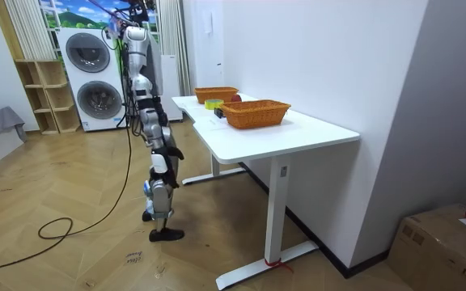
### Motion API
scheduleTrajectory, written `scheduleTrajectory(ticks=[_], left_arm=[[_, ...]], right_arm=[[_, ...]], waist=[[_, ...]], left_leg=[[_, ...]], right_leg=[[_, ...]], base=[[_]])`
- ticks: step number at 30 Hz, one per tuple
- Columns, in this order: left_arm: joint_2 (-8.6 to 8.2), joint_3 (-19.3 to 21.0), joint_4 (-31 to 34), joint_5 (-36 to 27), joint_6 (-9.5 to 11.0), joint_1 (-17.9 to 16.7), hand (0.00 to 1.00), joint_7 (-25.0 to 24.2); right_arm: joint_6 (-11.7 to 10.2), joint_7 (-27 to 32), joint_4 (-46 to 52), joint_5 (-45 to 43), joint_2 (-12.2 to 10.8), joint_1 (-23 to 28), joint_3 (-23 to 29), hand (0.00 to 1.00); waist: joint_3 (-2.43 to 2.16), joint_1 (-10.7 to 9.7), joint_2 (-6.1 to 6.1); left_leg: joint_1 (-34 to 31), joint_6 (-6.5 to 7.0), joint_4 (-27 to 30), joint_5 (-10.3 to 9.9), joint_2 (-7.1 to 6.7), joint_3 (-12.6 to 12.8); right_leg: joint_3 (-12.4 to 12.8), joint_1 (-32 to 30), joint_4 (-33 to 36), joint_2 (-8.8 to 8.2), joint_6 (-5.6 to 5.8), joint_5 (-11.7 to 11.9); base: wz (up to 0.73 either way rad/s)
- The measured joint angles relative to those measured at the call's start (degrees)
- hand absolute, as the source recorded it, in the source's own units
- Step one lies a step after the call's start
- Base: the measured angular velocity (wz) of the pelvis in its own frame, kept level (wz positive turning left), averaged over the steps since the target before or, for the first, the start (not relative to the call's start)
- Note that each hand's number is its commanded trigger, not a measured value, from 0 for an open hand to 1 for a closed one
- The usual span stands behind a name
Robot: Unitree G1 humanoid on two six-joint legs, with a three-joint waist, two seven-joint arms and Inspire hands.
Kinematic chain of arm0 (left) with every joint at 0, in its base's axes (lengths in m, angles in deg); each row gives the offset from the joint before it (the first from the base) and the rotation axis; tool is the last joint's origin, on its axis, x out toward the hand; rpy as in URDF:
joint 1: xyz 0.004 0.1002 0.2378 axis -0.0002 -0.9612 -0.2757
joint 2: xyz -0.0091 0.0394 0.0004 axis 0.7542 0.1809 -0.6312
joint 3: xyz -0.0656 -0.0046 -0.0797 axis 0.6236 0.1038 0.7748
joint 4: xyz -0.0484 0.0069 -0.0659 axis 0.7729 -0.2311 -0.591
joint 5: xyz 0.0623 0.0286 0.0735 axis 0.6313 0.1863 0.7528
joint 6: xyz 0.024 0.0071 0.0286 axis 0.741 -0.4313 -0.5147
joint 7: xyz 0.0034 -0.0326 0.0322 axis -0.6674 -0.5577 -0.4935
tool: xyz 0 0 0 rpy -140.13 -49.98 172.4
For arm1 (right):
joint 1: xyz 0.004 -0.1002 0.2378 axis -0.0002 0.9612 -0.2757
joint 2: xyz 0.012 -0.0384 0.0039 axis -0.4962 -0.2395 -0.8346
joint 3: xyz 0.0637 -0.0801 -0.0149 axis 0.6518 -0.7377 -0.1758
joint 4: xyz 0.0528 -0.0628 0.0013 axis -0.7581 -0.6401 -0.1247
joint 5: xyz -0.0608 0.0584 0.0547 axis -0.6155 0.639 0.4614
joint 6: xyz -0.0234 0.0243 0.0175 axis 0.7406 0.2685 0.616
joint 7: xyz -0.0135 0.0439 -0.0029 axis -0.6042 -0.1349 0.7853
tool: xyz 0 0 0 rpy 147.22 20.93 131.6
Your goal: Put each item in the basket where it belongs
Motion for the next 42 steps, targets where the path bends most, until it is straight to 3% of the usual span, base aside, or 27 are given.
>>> scheduleTrajectory(ticks=[7, 14, 15, 21, 25, 37, 42], left_arm=[[0.38, 3.8, 2.5, 2.6, 0.4, -0.9, 0.00, 1.3], [2.10, 4.2, 3.3, 4.5, 0.8, -1.8, 0.00, 2.7], [2.26, 3.9, 3.3, 4.5, 0.8, -2.2, 0.00, 3.0], [2.14, 3.9, 4.1, 4.8, 0.4, -2.6, 0.00, 3.0], [2.04, 3.6, 4.2, 4.8, 0.4, -2.6, 0.00, 2.9], [1.71, 3.6, 5.0, 4.9, 0.5, -2.8, 0.00, 0.9], [1.77, 2.0, 4.9, 5.9, 0.7, -2.5, 0.00, 0.9]], right_arm=[[-0.8, 7.6, 5.3, 0.1, 0.3, 0.8, 10.3, 0.00], [-2.5, 16.3, 13.0, 0.2, 1.1, 2.8, 13.0, 0.00], [-2.7, 18.0, 14.0, 1.1, 1.3, 2.7, 13.5, 0.00], [-3.5, 27.4, 20.7, 4.8, 1.5, 1.6, 19.7, 0.00], [-5.2, 32.0, 27.0, 4.7, 1.6, 1.8, 20.8, 0.00], [-10.2, 45.7, 49.9, 1.5, 1.7, 1.6, 20.9, 0.00], [-10.2, 48.9, 55.2, -5.2, 1.9, 0.2, 19.8, 0.00]], waist=[[-0.25, -2.2, -0.44], [-0.27, -3.1, -0.66], [-0.44, -3.4, -0.75], [-0.41, -3.9, -0.85], [-0.21, -4.0, -0.92], [-0.17, -3.7, -0.55], [-0.16, -3.7, -0.53]], left_leg=[[-0.6, 0.01, -0.1, 0.0, 0.27, 1.3], [-0.1, 0.02, -0.7, 0.0, 0.24, 2.6], [-0.1, 0.02, -0.6, 0.0, 0.20, 2.4], [0.2, 0.02, -0.6, 0.0, 0.17, 2.4], [0.1, 0.03, -0.6, 0.0, 0.21, 2.8], [-1.5, 0.08, -0.1, 0.0, 0.17, 3.3], [-1.6, 0.07, 0.2, 0.0, 0.15, 3.5]], right_leg=[[1.7, -1.8, 1.1, 0.46, -0.12, -0.1], [2.4, -2.4, 2.0, 0.39, -0.11, -0.1], [2.8, -2.5, 2.1, 0.40, -0.10, -0.1], [3.6, -2.7, 2.1, 0.42, -0.07, -0.1], [3.7, -2.8, 2.4, 0.50, -0.09, -0.1], [4.0, -4.8, 4.0, 0.42, -0.22, -0.5], [4.0, -5.5, 4.1, 0.44, -0.24, -0.5]], base=[[-0.10], [-0.11], [-0.08], [-0.04], [-0.01], [-0.02], [-0.02]])
